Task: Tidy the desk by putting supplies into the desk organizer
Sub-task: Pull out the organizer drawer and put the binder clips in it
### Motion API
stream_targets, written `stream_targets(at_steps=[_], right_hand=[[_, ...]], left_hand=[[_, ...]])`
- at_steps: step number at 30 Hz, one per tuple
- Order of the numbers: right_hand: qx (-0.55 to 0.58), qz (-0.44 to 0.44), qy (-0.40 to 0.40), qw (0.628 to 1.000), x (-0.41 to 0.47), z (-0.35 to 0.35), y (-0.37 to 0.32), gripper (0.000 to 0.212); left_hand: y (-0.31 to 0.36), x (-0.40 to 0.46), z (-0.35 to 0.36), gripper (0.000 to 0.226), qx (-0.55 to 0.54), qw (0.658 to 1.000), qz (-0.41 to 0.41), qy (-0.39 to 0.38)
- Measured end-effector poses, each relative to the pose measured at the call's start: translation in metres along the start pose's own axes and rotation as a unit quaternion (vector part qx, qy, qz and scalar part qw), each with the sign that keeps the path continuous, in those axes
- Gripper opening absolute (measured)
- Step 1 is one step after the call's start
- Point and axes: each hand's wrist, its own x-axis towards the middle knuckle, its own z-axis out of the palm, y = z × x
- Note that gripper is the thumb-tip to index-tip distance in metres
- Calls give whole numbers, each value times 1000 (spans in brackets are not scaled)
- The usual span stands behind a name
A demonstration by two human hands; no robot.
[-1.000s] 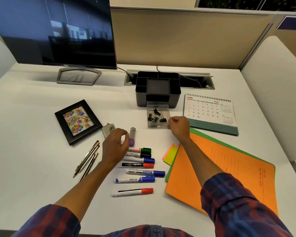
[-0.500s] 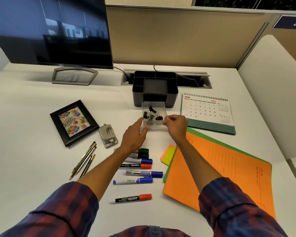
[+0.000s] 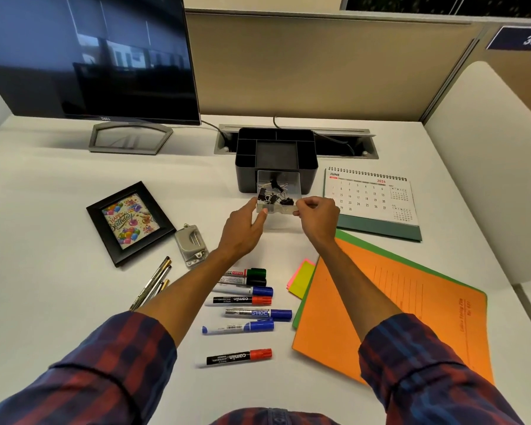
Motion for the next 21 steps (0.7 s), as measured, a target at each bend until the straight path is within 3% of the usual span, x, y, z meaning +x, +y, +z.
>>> stream_targets(at_steps=[13, 21], right_hand=[[-6, -5, 0, 1000, 9, 7, -2, 17], [2, 14, -9, 1000, 19, 19, -3, 32]], left_hand=[[2, 13, 1, 50, -9, 1000, -17, 5], [2, 46, 0, 45, -4, 999, -34, 13]])
